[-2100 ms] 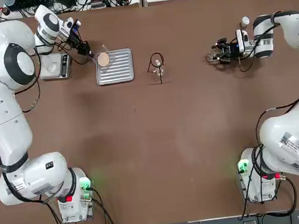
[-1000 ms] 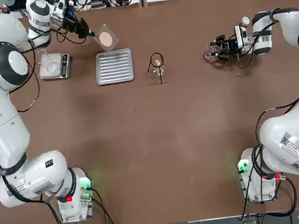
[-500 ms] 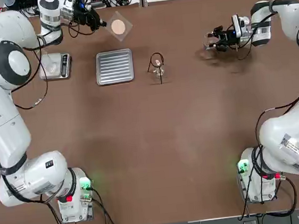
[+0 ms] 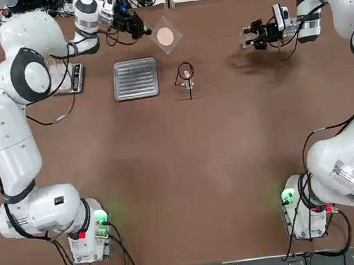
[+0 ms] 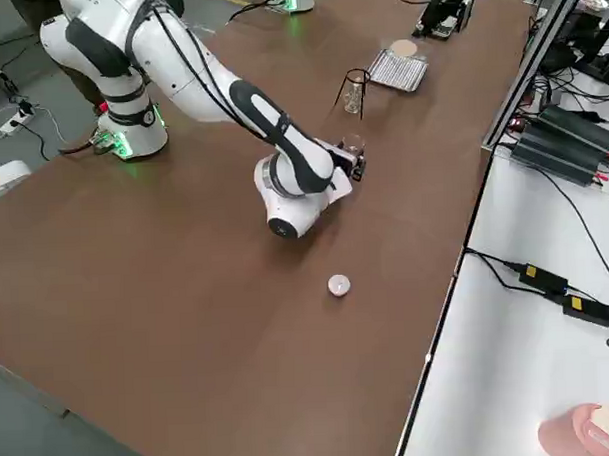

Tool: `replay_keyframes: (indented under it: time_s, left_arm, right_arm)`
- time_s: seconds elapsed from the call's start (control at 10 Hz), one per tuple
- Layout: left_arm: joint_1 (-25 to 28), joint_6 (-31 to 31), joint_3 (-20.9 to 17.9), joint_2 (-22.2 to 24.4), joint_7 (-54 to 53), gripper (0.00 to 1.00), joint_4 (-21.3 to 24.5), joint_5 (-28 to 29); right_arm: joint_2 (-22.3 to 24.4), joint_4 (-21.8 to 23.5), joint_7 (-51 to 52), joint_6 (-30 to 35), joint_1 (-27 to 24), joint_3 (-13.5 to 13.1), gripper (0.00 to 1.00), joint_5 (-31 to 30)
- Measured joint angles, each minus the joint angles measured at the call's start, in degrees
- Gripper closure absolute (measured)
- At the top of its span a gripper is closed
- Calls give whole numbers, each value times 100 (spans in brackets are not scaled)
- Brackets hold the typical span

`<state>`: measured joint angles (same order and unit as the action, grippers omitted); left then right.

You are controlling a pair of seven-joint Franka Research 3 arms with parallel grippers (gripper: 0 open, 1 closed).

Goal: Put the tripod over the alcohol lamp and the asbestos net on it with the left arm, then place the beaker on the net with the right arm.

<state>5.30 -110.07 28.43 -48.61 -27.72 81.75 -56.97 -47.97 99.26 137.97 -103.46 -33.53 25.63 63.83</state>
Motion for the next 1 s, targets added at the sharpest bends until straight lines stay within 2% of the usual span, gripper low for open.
replay_keyframes:
  time_s: [0.4, 1.0]
  left_arm:
    - [-175, -6, 12, -16, -57, 99, 538, 0]
    - [-615, -535, 34, -17, -57, 99, 693, -9]
  right_arm:
    - [23, -80, -116, 1, 96, 2, 41, 44]
    - [164, -113, -260, 3, 272, 3, 41, 198]
